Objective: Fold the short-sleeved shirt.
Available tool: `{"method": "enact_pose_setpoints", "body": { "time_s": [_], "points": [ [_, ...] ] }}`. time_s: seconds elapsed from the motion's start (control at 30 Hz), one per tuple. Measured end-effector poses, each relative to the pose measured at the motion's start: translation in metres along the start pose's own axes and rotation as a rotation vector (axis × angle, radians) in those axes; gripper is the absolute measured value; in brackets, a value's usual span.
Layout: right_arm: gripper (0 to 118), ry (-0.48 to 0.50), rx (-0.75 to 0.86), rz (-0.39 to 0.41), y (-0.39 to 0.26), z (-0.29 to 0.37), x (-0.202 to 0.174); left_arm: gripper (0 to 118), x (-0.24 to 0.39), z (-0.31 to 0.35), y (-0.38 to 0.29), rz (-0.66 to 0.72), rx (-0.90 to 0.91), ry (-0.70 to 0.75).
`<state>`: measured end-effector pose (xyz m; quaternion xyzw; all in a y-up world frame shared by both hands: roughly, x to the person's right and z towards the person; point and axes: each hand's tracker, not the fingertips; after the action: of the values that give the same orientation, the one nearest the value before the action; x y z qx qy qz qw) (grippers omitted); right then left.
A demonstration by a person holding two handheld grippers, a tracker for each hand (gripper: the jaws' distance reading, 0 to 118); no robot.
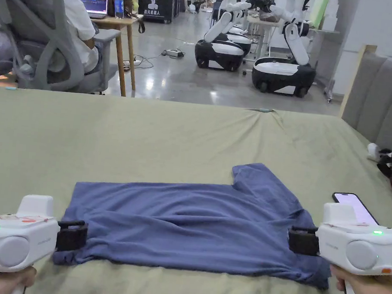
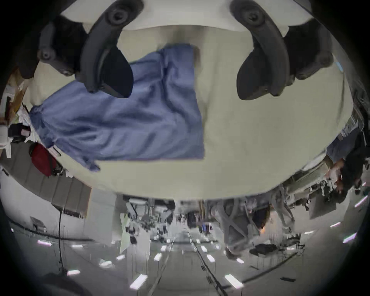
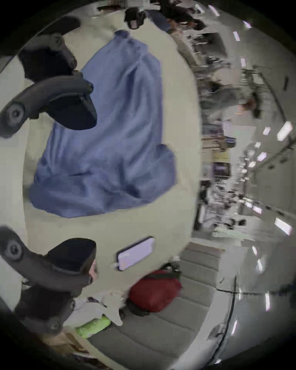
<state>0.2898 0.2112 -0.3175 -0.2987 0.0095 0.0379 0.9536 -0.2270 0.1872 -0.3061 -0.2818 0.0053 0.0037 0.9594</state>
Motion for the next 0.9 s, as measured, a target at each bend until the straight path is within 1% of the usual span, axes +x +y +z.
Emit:
{"method": "enact_pose_setpoints", "body": {
  "time_s": [0.03,0.07,0.1,0.13,0.17,0.23,0.27,0.3,0.43,0.47,0.5,0.53,0.57,0.6,0.63,0.67,0.7,0.77,0.83,0.87,0.9],
  "points": [
    [110,0.0,0.033,-0.006,0.006,0.009,-0.002,107,0.004,0.008,0.008,-0.012,0.017,0.015],
    [99,-0.006,0.069,0.01,0.011,0.016,-0.005,98,0.009,0.015,0.015,-0.024,0.036,0.033],
    [77,-0.016,0.09,0.027,0.014,0.02,-0.008,80,0.006,0.022,0.018,-0.024,0.061,0.032],
    [42,-0.026,0.097,0.044,0.017,0.019,-0.012,50,0.009,0.027,0.023,-0.026,0.087,0.017],
    [0,-0.027,0.084,0.046,0.019,0.017,-0.014,1,0.012,0.028,0.026,-0.018,0.102,0.005],
    [0,-0.026,0.092,0.039,0.022,0.015,-0.015,0,0.011,0.029,0.031,0.004,0.095,-0.004],
    [0,0.006,0.092,0.031,0.022,0.009,-0.015,0,0.011,0.025,0.035,0.011,0.081,-0.004],
    [0,0.018,0.091,0.018,0.023,0.007,-0.015,0,0.011,0.021,0.04,0.017,0.065,-0.01],
    [0,0.017,0.088,0.008,0.027,-0.004,-0.017,0,0.004,-0.017,0.073,0.068,0.043,-0.026],
    [0,0.022,0.087,0.006,0.028,-0.008,-0.018,15,0.002,-0.036,0.084,0.109,0.016,-0.014],
    [0,0.029,0.084,0.006,0.029,-0.012,-0.019,42,-0.001,-0.053,0.095,0.102,-0.007,0.004],
    [0,0.034,0.078,0.008,0.028,-0.017,-0.019,77,-0.004,-0.077,0.104,0.101,-0.027,0.021],
    [0,0.041,0.074,0.013,0.027,-0.022,-0.02,115,-0.007,-0.104,0.111,0.087,-0.058,0.021],
    [0,0.046,0.069,0.018,0.027,-0.028,-0.021,118,-0.008,-0.126,0.115,0.074,-0.091,0.033],
    [0,0.049,0.06,0.019,0.026,-0.034,-0.022,108,-0.01,-0.151,0.119,0.061,-0.124,0.045],
    [0,0.051,0.049,0.018,0.024,-0.041,-0.023,101,-0.011,-0.172,0.123,0.05,-0.139,0.082],
    [0,0.052,0.044,0.019,0.023,-0.046,-0.023,98,-0.012,-0.186,0.123,0.074,-0.156,0.084],
    [0,0.047,0.017,0.031,0.022,-0.061,-0.025,92,-0.011,-0.213,0.116,0.053,-0.204,0.112],
    [0,0.037,-0.006,0.042,0.021,-0.075,-0.025,93,-0.01,-0.231,0.107,0.038,-0.281,0.127],
    [0,0.033,-0.022,0.048,0.023,-0.083,-0.024,82,-0.009,-0.235,0.104,0.04,-0.326,0.114],
    [0,0.024,-0.035,0.057,0.025,-0.088,-0.024,61,-0.009,-0.236,0.101,0.046,-0.349,0.08]
  ]
}}
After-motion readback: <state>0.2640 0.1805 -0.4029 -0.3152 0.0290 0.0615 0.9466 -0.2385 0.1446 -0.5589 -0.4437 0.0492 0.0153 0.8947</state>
